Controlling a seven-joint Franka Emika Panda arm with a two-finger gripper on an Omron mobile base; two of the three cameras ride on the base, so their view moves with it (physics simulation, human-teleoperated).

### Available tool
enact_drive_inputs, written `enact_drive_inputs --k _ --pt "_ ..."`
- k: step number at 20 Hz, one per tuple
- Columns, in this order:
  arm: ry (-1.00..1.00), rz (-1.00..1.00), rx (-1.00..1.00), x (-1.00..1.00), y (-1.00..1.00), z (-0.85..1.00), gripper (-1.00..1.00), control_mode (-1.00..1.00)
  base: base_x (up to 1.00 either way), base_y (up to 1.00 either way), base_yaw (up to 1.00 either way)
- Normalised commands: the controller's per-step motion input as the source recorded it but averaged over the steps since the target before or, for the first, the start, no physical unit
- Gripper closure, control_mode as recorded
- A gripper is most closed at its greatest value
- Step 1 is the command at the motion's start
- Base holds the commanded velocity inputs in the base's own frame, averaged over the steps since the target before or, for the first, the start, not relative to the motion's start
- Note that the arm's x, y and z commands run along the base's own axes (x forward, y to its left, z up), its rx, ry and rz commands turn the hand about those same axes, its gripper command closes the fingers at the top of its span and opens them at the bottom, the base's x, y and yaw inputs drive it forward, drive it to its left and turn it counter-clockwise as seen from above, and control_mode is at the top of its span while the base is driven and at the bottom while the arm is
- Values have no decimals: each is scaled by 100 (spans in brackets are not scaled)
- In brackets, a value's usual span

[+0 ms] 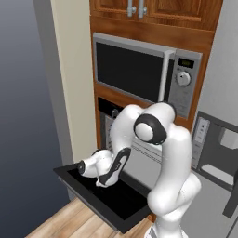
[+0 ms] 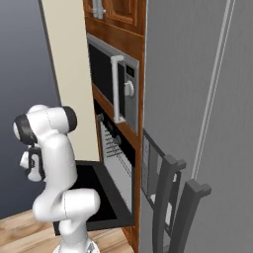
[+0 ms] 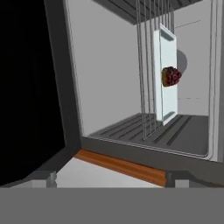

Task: Take the baked cake out of the oven and place it on the plate for cooling. Then close the oven door.

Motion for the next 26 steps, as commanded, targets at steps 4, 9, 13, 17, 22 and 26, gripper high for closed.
enact_drive_inputs --k 4,9,13,17,22,26 --pt "-3 -11 -5 37 -43 10 -100 -100 0 0 0" --pt "-8 -9 -9 24 -29 20 -100 -100 0 0 0" --pt "-14 -4 -13 2 -26 26 -100 -100 0 0 0" --pt "-15 -2 -14 6 -29 14 -100 -100 0 0 0" --pt "-11 0 -13 38 -23 0 -100 -100 0 0 0" --pt "-5 0 -13 53 -20 -1 -100 -100 0 0 0"
